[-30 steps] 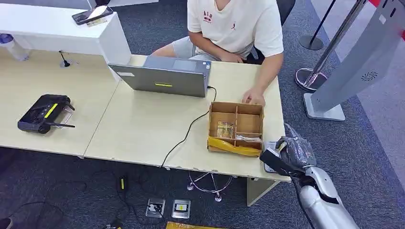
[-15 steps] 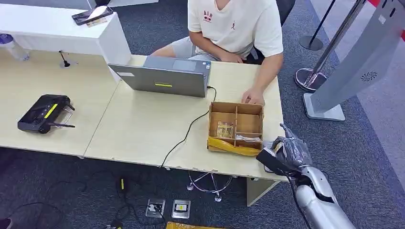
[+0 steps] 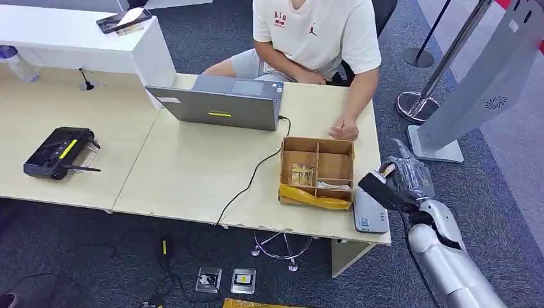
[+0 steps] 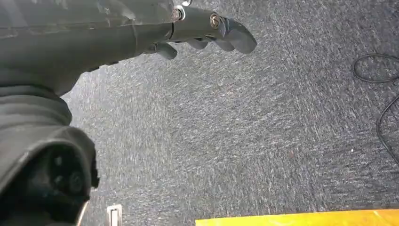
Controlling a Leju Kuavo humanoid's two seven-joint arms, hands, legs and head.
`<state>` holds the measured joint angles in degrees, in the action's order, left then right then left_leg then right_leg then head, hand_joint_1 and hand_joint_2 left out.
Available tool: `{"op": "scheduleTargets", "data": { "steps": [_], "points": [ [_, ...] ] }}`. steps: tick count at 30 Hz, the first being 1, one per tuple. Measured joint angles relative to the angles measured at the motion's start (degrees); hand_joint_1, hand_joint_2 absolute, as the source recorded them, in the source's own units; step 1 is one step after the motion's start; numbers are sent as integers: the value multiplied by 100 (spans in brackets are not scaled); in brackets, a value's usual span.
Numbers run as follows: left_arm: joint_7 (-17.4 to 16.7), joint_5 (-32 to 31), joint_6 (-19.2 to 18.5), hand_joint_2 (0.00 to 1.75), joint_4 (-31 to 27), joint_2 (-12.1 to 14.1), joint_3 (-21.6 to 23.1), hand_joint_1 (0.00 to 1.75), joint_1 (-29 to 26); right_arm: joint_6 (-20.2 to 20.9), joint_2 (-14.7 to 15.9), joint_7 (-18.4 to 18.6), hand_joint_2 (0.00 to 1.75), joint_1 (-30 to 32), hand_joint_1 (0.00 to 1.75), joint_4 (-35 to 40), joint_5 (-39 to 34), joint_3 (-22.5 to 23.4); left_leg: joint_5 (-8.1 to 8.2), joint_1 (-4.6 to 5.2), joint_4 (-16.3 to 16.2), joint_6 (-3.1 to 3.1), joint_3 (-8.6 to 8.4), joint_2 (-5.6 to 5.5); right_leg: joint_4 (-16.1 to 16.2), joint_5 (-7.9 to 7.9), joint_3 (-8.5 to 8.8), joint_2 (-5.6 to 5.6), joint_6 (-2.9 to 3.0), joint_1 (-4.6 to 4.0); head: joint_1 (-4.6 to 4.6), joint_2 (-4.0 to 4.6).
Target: Pass the card to the sensor for recognition and then transmit it.
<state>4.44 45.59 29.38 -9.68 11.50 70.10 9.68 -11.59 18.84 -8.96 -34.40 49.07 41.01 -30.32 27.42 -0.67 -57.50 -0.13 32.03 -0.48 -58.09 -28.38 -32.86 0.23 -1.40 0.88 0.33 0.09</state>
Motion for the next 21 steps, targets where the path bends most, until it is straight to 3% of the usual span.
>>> {"op": "scheduleTargets", "data": {
  "steps": [13, 21],
  "points": [
    [249, -162, -105, 0, 0, 46, 92, 0, 7, 236, 190, -339, 175, -1387, 175, 48, 400, 208, 0, -1, 0, 0, 1, 1, -2, 1, -3, -6, 1, -1, 0, 0],
    [313, -192, -116, 0, 0, 50, 195, 0, 17, 339, -103, -612, 175, -2195, 175, -566, 636, 179, -1, -3, 1, 1, 4, -2, -3, 1, -3, 2, 1, -2, 0, 0]
  ]
}}
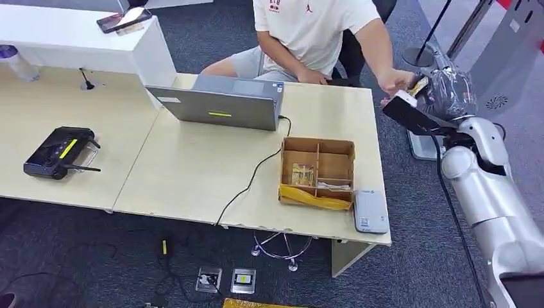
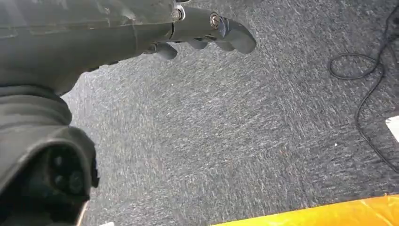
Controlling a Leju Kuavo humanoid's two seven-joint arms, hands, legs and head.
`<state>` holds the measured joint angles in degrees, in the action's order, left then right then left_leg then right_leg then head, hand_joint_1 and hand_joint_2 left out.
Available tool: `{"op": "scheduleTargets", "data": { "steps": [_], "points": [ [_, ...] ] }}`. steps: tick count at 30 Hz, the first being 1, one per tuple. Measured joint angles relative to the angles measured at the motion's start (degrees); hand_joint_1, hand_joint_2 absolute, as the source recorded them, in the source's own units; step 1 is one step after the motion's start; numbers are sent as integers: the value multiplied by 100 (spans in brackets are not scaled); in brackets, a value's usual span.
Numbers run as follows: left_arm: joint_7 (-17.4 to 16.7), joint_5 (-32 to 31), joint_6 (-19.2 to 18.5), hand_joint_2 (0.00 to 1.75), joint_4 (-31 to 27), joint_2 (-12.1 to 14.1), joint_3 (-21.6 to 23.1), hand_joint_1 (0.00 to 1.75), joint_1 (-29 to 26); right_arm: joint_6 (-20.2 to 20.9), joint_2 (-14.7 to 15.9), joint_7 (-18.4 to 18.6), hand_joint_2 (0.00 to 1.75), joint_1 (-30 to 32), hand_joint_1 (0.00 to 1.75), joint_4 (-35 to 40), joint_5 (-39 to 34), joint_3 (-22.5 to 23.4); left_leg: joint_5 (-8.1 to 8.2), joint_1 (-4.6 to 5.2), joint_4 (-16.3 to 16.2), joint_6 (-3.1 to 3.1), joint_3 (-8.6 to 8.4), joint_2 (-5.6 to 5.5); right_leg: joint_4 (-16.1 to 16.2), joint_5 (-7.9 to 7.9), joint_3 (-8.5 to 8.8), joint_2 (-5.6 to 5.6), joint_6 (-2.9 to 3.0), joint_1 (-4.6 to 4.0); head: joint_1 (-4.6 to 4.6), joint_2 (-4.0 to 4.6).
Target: Pass the card to the sensor for recognition and then transmit it.
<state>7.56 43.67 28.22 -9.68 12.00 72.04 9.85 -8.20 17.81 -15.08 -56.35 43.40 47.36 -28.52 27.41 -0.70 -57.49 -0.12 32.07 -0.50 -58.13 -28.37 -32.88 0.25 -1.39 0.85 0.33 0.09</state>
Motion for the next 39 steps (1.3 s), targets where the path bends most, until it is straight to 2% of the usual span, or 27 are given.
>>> {"op": "scheduleTargets", "data": {
  "steps": [8, 9, 10, 11, 12, 24, 30, 33, 35, 39],
  "points": [
    [0, 15, -11, 0, 0, 7, 66, 0, 2, -24, -361, -61, 175, -259, 175, -557, -4, -33, 0, 0, 0, 0, 1, 0, 0, 0, -1, 0, 0, 0, 0, 0],
    [-2, 17, -13, 0, 0, 13, 70, 0, 2, -28, -411, -74, 175, -286, 147, -629, -4, -42, 0, 0, 0, 0, 1, 0, 0, 0, -2, 0, 0, 0, -2, 0],
    [-4, 17, -13, 0, 0, 17, 79, 0, 2, -28, -446, -83, 175, -311, 19, -713, -2, -50, 0, 0, 0, 0, 1, 0, 0, 0, -2, 0, 0, 0, 0, 0],
    [-11, 17, -13, 0, 0, 24, 87, 0, 2, -31, -479, -83, 175, -325, 19, -771, 0, -59, 0, 0, 0, 0, 0, 0, 0, 0, -2, 0, 0, 0, -2, 0],
    [-18, 17, -13, 0, 0, 33, 92, 0, 2, -31, -496, -85, 175, -328, 0, -810, 7, -68, 0, 0, 0, 0, 1, 0, 0, 0, -2, 1, 0, 0, 2, 0],
    [-17, 4, -11, 0, 0, 50, 103, 0, -1, -216, -577, -4, 175, -363, 0, -1173, 44, -74, 0, 0, -1, 0, 0, 1, 1, 0, -3, -4, 0, 0, -4, 0],
    [-37, 77, 13, 0, 0, 48, 103, 0, -1, -234, -577, -203, 175, -344, 0, -1197, -352, -72, 0, 0, -1, 0, -1, 1, 0, 0, -4, -5, 0, 0, 0, 0],
    [-101, 142, 46, 0, 0, 37, 103, 0, -3, 303, -575, -289, 175, -261, 0, -1077, -978, -59, 0, -1, -1, 0, -1, 1, 1, 0, -3, -5, 0, -1, 0, 0],
    [-114, 183, 57, 0, 0, 31, 103, 0, -6, 860, -564, -295, 175, -118, 0, -826, -1544, -5, 0, -1, -1, 0, -3, 2, 1, 0, -3, -7, 0, -1, 0, 0],
    [-116, 203, 61, 0, 0, 31, 103, 0, -10, 1807, -409, 235, 175, 489, 0, 207, -2561, 31, 0, -2, -2, 0, -6, -2, 2, -1, 1, 3, 0, -3, -4, 0]
  ]
}}
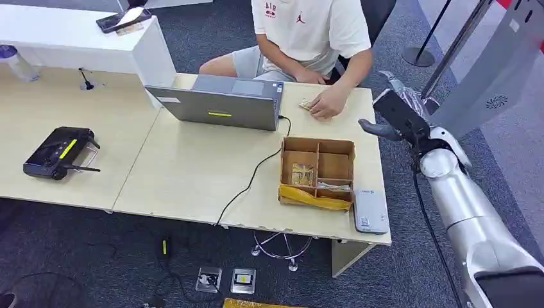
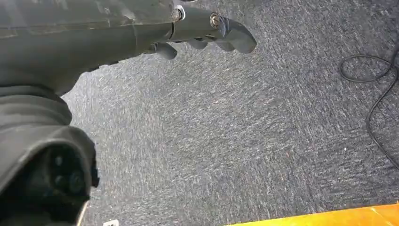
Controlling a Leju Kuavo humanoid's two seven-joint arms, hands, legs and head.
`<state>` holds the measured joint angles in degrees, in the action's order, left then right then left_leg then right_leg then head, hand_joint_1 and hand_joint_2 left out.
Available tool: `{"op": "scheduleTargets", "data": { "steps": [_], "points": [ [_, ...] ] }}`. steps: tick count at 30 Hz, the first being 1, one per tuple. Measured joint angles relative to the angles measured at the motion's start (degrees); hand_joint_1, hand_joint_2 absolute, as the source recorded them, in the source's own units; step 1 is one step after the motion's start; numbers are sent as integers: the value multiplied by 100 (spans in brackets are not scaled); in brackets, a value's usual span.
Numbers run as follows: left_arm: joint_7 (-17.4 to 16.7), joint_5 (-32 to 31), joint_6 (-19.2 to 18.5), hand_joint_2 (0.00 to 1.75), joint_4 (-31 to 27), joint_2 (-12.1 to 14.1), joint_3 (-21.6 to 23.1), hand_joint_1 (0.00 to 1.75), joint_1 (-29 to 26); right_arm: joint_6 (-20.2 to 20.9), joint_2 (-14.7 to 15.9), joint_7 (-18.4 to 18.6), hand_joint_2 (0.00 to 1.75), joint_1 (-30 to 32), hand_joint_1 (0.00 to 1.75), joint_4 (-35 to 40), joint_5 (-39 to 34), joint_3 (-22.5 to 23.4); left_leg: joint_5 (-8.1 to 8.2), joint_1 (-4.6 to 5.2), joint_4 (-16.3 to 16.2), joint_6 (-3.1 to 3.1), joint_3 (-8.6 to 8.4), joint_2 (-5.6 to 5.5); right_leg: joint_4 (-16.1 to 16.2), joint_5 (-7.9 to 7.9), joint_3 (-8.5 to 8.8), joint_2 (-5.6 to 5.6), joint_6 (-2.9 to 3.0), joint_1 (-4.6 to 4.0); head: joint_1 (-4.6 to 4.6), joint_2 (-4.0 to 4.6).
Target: Pass the card to the sensor for recognition and then transmit it.
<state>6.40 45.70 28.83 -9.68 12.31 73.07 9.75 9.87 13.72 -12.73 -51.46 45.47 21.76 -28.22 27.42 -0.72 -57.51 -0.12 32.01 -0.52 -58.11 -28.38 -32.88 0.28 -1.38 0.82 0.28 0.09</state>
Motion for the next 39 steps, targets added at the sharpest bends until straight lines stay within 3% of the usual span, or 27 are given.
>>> {"op": "scheduleTargets", "data": {
  "steps": [3, 6, 13, 17, 21, 31, 39],
  "points": [
    [2, 0, 2, 0, 0, 2, 0, 0, -16, 322, 131, 597, 175, 614, 0, 964, -667, 2, 1, 0, 1, 0, 0, 2, 0, 0, -1, -7, 0, 0, 6, 0],
    [0, -2, 2, 0, 0, 0, 0, 0, -16, 394, 243, 904, 175, 1130, 0, 1816, -882, 2, 5, 0, 1, 6, 1, 6, 0, 0, -5, -11, 0, 0, 4, 0],
    [-37, -2, -4, 0, 0, 0, 0, 0, -19, 477, 505, 1299, 175, 1893, 0, 3305, -1052, 2, 5, -1, 2, 6, -2, 8, 2, 0, -2, -12, 1, 0, 0, 0],
    [-98, 0, -2, 0, 0, 0, 0, 0, -19, 543, 619, 1339, 175, 2230, 0, 3800, -901, -4, 5, -1, 2, 6, -3, 14, 2, 0, -3, -15, 0, 0, 4, 0],
    [-111, 0, 4, 0, 0, -2, 0, 0, -18, 571, 711, 1391, 175, 2429, 0, 4133, -427, -20, 5, -1, 2, 6, -2, 14, 2, 0, -3, -22, 0, 0, 2, 0],
    [-168, -7, 55, 0, 0, -48, 0, 0, -16, 416, 859, 1778, 175, 2671, 0, 4600, 1750, -208, 5, -1, 3, 6, -1, 14, 2, 0, -3, -22, 1, 0, 2, 0],
    [-201, -4, 70, 0, 0, -85, 0, 0, -15, 348, 861, 1966, 175, 2736, 0, 4611, 2562, -319, 5, -1, 3, 6, -1, 15, 2, 0, -3, -23, 0, 0, 2, 0]
  ]
}}
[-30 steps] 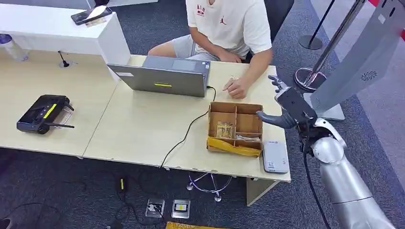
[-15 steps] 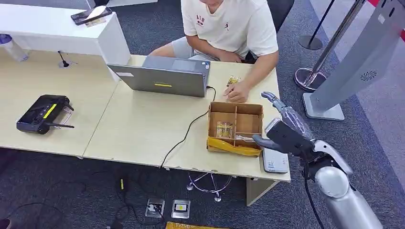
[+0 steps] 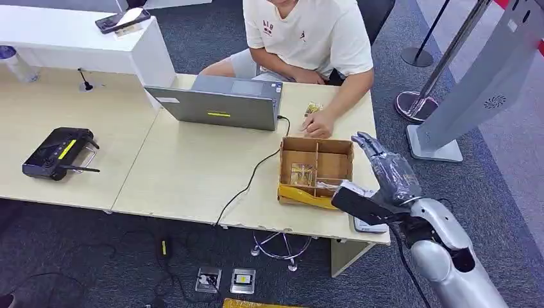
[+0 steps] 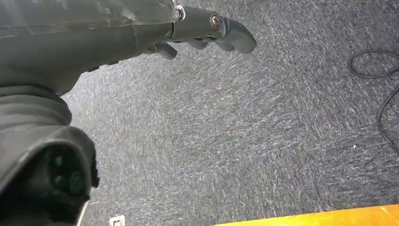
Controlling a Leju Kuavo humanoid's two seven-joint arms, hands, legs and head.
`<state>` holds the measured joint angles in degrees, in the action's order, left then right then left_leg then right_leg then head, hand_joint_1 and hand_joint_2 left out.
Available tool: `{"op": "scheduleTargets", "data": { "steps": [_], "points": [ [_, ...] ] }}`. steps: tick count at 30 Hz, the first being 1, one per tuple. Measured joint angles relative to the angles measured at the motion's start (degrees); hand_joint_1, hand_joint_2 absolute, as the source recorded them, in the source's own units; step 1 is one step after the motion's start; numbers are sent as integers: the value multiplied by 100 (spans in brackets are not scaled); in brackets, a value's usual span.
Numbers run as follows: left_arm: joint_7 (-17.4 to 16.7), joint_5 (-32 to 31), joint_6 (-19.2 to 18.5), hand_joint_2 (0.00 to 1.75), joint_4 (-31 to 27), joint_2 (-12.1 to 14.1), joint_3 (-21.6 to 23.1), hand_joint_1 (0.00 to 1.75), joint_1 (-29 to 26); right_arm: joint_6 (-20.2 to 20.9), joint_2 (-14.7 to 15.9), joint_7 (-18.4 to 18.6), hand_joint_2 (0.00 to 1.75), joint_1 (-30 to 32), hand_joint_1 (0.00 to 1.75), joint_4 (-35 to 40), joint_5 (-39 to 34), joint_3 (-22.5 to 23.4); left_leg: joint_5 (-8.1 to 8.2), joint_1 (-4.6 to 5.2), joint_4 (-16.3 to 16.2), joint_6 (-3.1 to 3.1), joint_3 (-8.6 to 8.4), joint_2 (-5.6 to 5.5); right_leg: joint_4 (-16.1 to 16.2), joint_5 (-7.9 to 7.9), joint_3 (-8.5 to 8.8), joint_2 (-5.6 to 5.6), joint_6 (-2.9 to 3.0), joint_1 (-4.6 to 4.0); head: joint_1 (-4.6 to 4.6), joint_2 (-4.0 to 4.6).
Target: Pass the card to the sensor for recognition and then transmit it.
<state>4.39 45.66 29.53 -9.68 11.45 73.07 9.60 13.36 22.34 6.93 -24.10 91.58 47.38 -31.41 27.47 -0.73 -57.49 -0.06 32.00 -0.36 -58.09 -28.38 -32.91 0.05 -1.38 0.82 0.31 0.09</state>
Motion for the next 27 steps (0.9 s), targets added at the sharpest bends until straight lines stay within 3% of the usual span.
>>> {"op": "scheduleTargets", "data": {
  "steps": [4, 10, 27],
  "points": [
    [-20, 2, 22, 0, 0, -11, -2, 0, 1, -4, -2, 298, 175, 26, 0, 0, 745, -31, 0, 0, 0, 0, 1, 0, 0, 0, 0, 0, 0, 0, 0, 0],
    [-63, 2, 15, 0, 0, -33, -4, 0, 3, -18, -24, 542, 175, 69, 0, -46, 1290, -127, 0, 0, 1, 0, 3, 0, 0, 0, 0, 3, 0, 0, 0, 0],
    [-63, 2, -2, 0, 0, -59, -9, 0, 6, -24, -214, 544, 175, 129, 0, -389, 1485, -310, 0, 0, 1, 0, 5, -1, 0, -1, -2, 2, 1, 0, 2, 0]
  ]
}}
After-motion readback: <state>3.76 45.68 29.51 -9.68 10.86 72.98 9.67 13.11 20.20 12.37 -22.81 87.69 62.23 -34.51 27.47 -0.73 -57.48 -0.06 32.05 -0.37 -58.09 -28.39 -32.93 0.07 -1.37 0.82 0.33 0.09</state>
